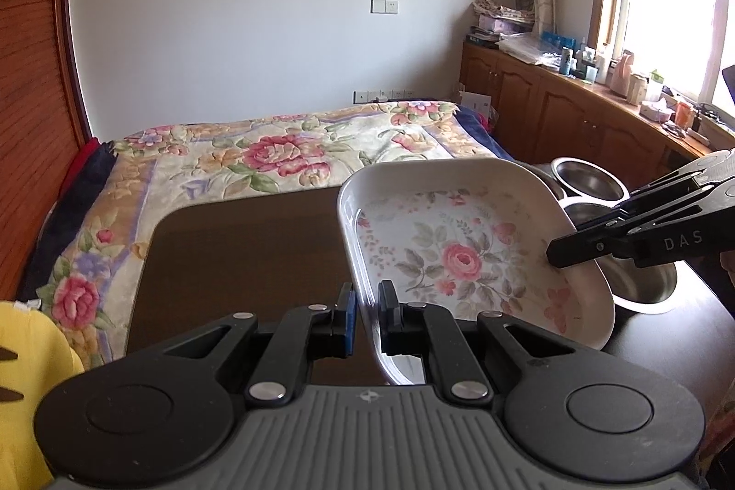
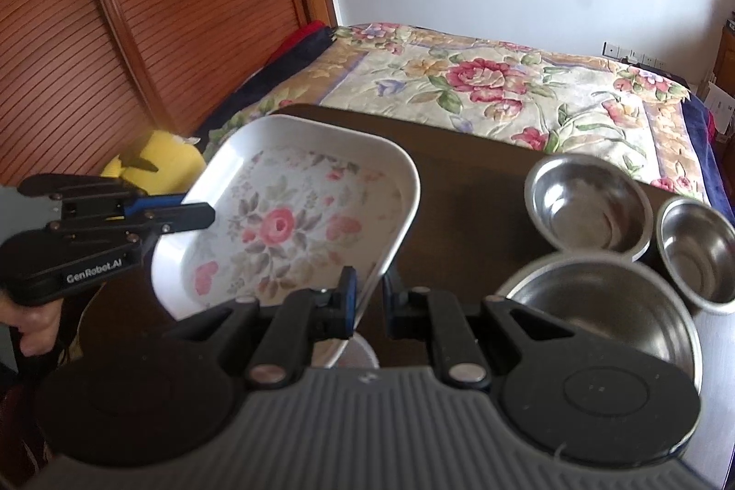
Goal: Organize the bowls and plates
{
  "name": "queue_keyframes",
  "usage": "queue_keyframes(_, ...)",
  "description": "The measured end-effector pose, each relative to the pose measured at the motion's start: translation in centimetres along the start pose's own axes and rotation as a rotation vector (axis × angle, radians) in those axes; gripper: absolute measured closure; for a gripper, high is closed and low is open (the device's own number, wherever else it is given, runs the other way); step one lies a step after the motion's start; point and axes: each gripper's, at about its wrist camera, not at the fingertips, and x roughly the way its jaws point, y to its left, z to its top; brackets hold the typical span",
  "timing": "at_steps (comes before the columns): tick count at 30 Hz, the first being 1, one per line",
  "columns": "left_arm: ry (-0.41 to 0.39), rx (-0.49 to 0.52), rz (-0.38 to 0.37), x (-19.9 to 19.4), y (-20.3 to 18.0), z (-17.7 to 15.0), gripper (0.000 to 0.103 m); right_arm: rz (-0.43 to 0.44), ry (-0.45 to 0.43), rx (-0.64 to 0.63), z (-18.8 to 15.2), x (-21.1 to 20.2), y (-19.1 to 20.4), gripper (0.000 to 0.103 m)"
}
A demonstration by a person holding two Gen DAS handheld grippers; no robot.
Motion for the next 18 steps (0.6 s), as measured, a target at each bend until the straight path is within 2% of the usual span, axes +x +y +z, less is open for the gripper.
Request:
queue_keyframes(8, 0.019, -0.028, -0.02, -1.7, -1.4, -3.5, 0.066, 0.019, 0.009, 0.014, -3.1, -1.1, 0.5, 0.089)
queue_keyframes(18, 0.028, -0.046, -0.013, -3.0, -2.7, -6.2, 0.066, 0.046, 0.013, 0.055, -6.5, -1.5, 0.7, 0.089)
